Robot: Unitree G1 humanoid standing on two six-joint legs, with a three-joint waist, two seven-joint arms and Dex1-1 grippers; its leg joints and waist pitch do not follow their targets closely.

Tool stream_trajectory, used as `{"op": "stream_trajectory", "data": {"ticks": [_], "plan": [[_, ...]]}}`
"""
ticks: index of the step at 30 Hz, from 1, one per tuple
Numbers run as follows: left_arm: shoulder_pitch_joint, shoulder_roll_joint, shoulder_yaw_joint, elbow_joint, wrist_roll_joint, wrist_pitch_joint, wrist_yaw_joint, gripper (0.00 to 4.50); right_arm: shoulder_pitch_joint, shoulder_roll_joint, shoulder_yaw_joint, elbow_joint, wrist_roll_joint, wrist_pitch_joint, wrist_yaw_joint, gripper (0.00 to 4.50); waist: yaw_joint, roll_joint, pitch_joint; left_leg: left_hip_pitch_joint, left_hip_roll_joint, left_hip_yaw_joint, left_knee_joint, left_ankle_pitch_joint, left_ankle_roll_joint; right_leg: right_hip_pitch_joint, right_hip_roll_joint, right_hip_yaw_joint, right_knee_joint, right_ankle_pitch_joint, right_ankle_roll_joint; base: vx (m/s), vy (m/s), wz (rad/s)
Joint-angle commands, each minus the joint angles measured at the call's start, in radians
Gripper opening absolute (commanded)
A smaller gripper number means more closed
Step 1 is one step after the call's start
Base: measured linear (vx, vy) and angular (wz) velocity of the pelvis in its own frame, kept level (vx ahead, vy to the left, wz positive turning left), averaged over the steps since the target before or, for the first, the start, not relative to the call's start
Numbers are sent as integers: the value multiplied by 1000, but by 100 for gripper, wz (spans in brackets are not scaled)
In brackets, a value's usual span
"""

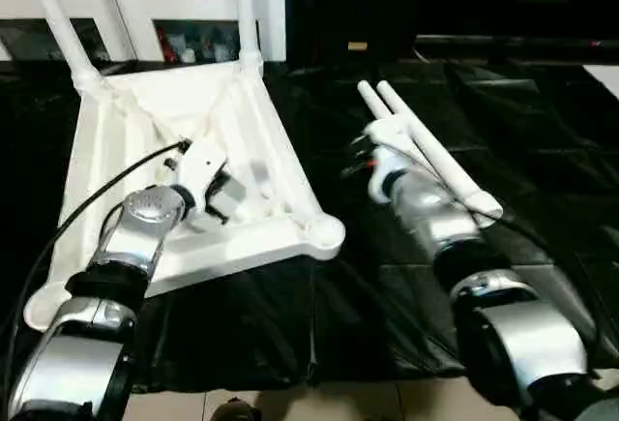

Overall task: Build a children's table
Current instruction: Rotate table base, then pick table leg

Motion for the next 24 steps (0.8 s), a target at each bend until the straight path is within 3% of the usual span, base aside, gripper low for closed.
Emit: {"op": "stream_trajectory", "data": {"ticks": [1, 6, 8, 13, 14, 15, 16, 17, 18, 20, 22, 24], "plan": [[34, -6, 13, -147, -92, 13, -107, 0, -8, -46, -27, -13, -1, 55, -41, 39, 1, 28, -86, 23, 13, 1, -56, -234, -31, 59, -46, 32, -45, 19, -264, 0, 0, 0], [81, 11, -17, -346, -178, 74, -237, 43, -31, -111, -30, 2, -12, 115, -30, 76, 1, 22, -80, 23, 12, 5, -56, -268, -27, 57, -43, 32, -49, -63, -252, 0, 0, 0], [84, 23, -44, -426, -200, 118, -297, 52, -53, -142, -26, 48, -25, 122, -33, 87, 0, 12, -78, 22, 12, 6, -58, -270, -24, 57, -45, 33, -53, -110, -244, 0, 0, 0], [104, 46, -72, -530, -223, 176, -356, 96, -83, -167, -32, 109, -19, 139, -45, 132, -6, 15, -76, 20, 11, 6, -56, -270, -26, 53, -42, 33, -53, -144, -235, 0, 0, 0], [114, 56, -77, -559, -224, 196, -360, 115, -93, -174, -30, 133, -26, 145, -53, 151, -5, 25, -76, 21, 11, 5, -56, -275, -29, 52, -41, 33, -52, -133, -238, 0, 0, 0], [117, 59, -77, -564, -225, 200, -361, 115, -95, -175, -29, 136, -28, 146, -54, 151, -7, 22, -76, 21, 10, 6, -55, -273, -27, 52, -39, 32, -53, -128, -237, 0, 0, 0], [133, 74, -78, -597, -232, 228, -370, 120, -102, -179, -25, 153, -36, 153, -60, 157, -4, 31, -77, 21, 10, 5, -54, -270, -28, 53, -40, 32, -51, -120, -239, 0, 0, 0], [149, 91, -78, -631, -236, 259, -380, 140, -110, -183, -22, 171, -44, 157, -66, 174, -2, 33, -77, 19, 9, 5, -53, -267, -26, 53, -37, 30, -49, -97, -248, 0, 0, 0], [158, 101, -77, -647, -239, 273, -384, 140, -113, -184, -21, 179, -47, 158, -68, 174, 1, 47, -80, 21, 9, 4, -51, -267, -30, 53, -38, 29, -44, -89, -253, 0, 0, 0], [167, 113, -78, -658, -239, 281, -391, 160, -118, -183, -24, 192, -46, 162, -68, 194, 1, 41, -78, 17, 6, 6, -47, -252, -14, 54, -35, 29, -45, -75, -263, 0, 0, 0], [183, 134, -78, -688, -243, 308, -403, 171, -128, -186, -22, 219, -56, 162, -78, 207, 5, 53, -80, 16, 7, 5, -46, -245, -11, 53, -37, 28, -44, -73, -266, 0, 0, 0], [196, 148, -81, -713, -247, 326, -416, 191, -133, -190, -18, 234, -63, 167, -85, 233, 7, 53, -78, 16, 7, 5, -46, -252, -9, 52, -36, 27, -45, -81, -269, 0, 0, 0]]}}
